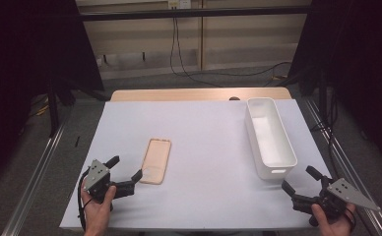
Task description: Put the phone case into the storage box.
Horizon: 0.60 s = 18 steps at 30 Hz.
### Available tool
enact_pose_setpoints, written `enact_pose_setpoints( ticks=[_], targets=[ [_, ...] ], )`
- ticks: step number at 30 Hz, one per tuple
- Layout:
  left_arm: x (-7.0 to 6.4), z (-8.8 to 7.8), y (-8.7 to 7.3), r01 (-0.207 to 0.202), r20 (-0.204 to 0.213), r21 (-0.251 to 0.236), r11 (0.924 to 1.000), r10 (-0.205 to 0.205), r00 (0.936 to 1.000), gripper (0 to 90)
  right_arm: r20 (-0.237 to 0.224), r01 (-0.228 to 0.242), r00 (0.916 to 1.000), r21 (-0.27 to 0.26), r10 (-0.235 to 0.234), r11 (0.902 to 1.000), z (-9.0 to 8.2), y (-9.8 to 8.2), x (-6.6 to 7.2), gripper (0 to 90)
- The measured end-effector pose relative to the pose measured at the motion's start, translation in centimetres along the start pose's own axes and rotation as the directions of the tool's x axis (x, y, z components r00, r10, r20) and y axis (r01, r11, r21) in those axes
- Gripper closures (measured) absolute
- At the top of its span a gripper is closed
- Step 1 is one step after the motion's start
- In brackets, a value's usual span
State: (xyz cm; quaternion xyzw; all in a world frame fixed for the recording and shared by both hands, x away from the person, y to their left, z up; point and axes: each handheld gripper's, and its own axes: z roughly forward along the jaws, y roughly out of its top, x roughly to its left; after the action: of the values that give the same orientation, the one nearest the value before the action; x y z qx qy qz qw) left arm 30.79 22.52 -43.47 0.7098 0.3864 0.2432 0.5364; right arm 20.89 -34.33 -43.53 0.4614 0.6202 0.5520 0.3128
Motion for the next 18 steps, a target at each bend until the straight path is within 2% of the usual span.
enact_pose_setpoints(
  ticks=[2, 4, 5, 6, 7, 11, 12, 13, 14, 15, 16, 18],
  targets=[
    [0.0, 0.3, 0.2, -0.001, 0.012, 0.005, 1.0, 0.001, 0.9999, 5.6, 0.0, -0.002, 1.0, -0.001, 0.002, 1.0, 0.0, 0.0, 0.0, 0.4],
    [-0.1, 0.8, 0.3, -0.006, 0.005, 0.007, 1.0, 0.006, 1.0, 5.7, 0.0, -0.004, 1.0, 0.0, 0.004, 1.0, 0.0, 0.0, 0.0, 0.4],
    [-0.2, 1.0, 0.4, 0.0, 0.011, 0.014, 0.9999, 0.0, 0.9999, 5.7, -0.001, -0.004, 1.0, 0.0, 0.004, 1.0, 0.0, 0.0, 0.0, 0.4],
    [-0.3, 1.5, 0.5, 0.024, 0.027, 0.026, 0.9994, -0.024, 0.9994, 5.7, -0.002, -0.006, 1.0, 0.0, 0.006, 1.0, 0.0, 0.0, -0.1, 0.4],
    [-0.3, 1.5, 0.5, 0.024, 0.027, 0.026, 0.9994, -0.024, 0.9994, 5.7, -0.002, -0.006, 1.0, 0.0, 0.006, 1.0, 0.0, 0.0, -0.1, 0.4],
    [-0.6, 2.3, 1.0, 0.016, 0.06, 0.032, 0.9993, -0.018, 0.998, 3.9, -0.005, -0.005, 1.0, 0.0, 0.005, 1.0, 0.0, 0.0, 0.0, 0.4],
    [-0.7, 2.7, 1.2, 0.03, 0.102, 0.044, 0.9986, -0.035, 0.9942, 4.8, -0.007, -0.004, 1.0, 0.001, 0.004, 1.0, 0.0, 0.0, 0.0, 0.4],
    [-0.7, 2.7, 1.2, 0.03, 0.102, 0.044, 0.9986, -0.035, 0.9942, 4.8, -0.007, -0.004, 1.0, 0.001, 0.004, 1.0, 0.0, 0.0, 0.0, 0.4],
    [-0.8, 3.1, 1.3, 0.01, 0.115, 0.035, 0.9993, -0.014, 0.9933, 4.7, -0.006, -0.004, 1.0, 0.002, 0.004, 1.0, 0.0, 0.0, 0.0, 0.4],
    [-0.8, 3.1, 1.3, 0.01, 0.115, 0.035, 0.9993, -0.014, 0.9933, 4.3, -0.006, -0.004, 1.0, 0.002, 0.004, 1.0, 0.0, 0.0, 0.0, 0.4],
    [-0.9, 3.6, 1.4, -0.013, 0.112, 0.041, 0.9991, 0.008, 0.9936, 3.4, -0.005, -0.007, 1.0, -0.001, 0.007, 1.0, 0.0, 0.0, 0.0, 0.4],
    [-0.9, 4.1, 1.7, -0.008, 0.111, 0.027, 0.9996, 0.005, 0.9938, 4.0, -0.004, -0.008, 1.0, 0.001, 0.008, 1.0, 0.0, 0.0, 0.0, 0.4]
  ],
)
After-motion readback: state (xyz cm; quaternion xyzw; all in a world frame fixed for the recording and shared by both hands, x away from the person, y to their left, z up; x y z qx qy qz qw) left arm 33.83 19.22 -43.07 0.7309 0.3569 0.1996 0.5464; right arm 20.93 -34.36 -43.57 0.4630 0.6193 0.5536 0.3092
